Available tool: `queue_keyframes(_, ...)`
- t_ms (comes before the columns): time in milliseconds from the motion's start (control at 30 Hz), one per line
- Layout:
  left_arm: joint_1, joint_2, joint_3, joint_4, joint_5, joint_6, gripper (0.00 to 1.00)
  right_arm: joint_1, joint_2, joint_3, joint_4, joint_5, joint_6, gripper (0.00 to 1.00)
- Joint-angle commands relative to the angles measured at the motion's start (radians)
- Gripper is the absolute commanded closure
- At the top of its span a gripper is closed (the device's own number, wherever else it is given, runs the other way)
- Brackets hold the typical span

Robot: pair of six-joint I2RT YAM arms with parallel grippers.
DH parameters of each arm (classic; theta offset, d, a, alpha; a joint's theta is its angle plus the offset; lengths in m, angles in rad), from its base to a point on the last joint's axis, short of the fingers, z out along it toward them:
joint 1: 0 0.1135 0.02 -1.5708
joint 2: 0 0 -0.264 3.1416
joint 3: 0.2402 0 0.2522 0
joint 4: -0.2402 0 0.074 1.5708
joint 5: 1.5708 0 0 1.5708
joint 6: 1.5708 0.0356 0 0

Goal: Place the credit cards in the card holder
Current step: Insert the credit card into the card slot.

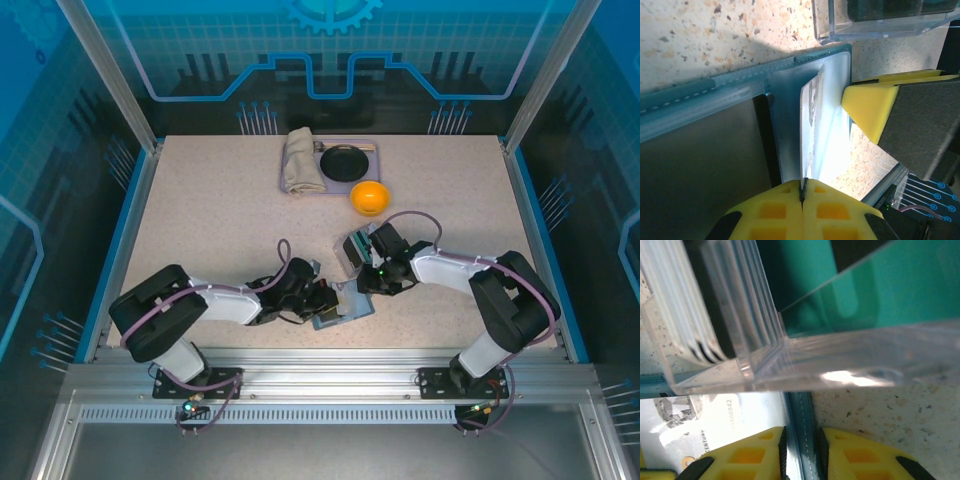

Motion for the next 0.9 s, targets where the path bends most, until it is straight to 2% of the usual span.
queue_keyframes(0,-0.031,0.041,0.025,-0.029,0.003,-0.021,1.0,0.003,0.046,-0.056,-0.018,-0.1,0.058,0.76)
queue_keyframes(200,-0.056,0.103,0.039,0.055,-0.025,-0.091,0.99,0.003,0.039,-0.07,-0.013,-0.116,0.082,0.76)
queue_keyframes(367,-0.059,0.082,0.033,0.018,-0.057,-0.104,0.96,-0.006,0.021,-0.078,-0.029,-0.093,0.088,0.77)
queue_keyframes(567,-0.06,0.017,-0.001,-0.018,-0.12,-0.129,1.0,-0.023,0.008,-0.089,-0.037,-0.093,0.083,0.85)
queue_keyframes(867,-0.07,0.078,0.003,0.07,-0.116,-0.178,1.0,-0.025,0.008,-0.111,-0.013,-0.123,0.121,0.91)
